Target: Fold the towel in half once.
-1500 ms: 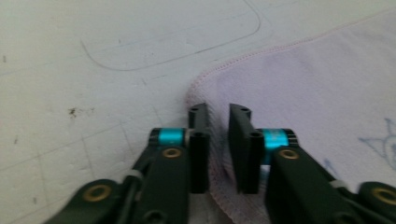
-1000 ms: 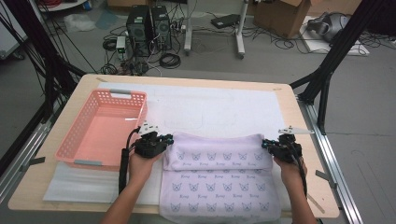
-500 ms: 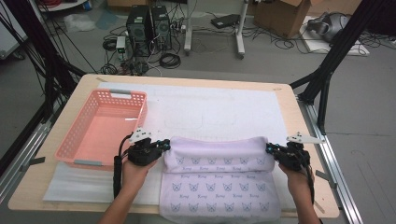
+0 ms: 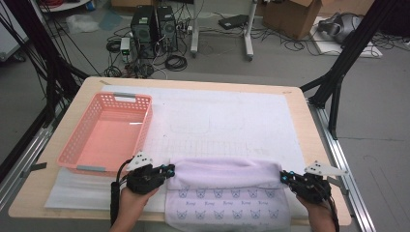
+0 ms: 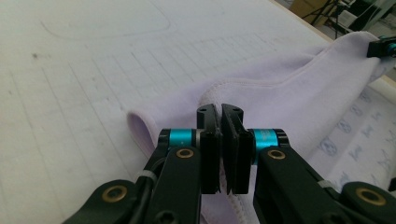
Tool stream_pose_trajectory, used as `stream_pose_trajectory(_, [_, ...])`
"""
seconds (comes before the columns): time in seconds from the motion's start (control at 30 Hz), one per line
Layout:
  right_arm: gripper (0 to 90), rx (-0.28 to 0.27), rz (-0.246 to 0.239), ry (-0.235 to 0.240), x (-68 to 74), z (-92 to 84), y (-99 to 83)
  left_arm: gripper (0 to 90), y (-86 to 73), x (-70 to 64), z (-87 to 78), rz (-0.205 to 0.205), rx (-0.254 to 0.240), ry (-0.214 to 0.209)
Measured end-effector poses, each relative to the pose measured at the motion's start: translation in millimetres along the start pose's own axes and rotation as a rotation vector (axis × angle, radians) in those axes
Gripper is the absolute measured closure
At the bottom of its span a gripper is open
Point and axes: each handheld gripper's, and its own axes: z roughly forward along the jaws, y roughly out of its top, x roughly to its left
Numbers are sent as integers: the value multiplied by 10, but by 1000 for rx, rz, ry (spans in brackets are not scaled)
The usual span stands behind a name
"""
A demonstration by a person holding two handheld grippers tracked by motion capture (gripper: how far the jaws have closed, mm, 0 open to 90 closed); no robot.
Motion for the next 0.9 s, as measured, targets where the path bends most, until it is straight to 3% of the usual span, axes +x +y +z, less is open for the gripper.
stream_pose_trajectory(0.17, [859,38,-3,39,20,-47,-125,851,-73,4,-44,-20,8,-8])
stream_pose_trajectory(0.23, [848,62,-16,47,31,-69,-161,845,-97,-11,-62,-6,7,-13])
stream_pose_trajectory(0.3, [739,74,-15,41,21,-84,-181,792,-102,-20,-58,11,6,-13])
stream_pose_trajectory(0.4, [687,23,26,26,-37,-137,-160,575,-79,-7,-29,14,-19,13])
stream_pose_trajectory(0.57, [687,-116,58,-31,-130,-227,-4,497,11,75,12,19,-68,30])
stream_pose_trajectory(0.67, [753,-76,46,-24,-181,-65,89,495,60,138,88,20,-53,38])
stream_pose_trajectory(0.77, [797,14,-7,38,-170,256,144,498,81,183,153,13,-45,43])
stream_pose_trajectory(0.83, [798,61,-11,57,-167,465,174,498,84,195,181,6,-45,45])
stream_pose_trajectory(0.9, [819,107,-26,43,-181,633,198,496,80,202,193,9,-37,51])
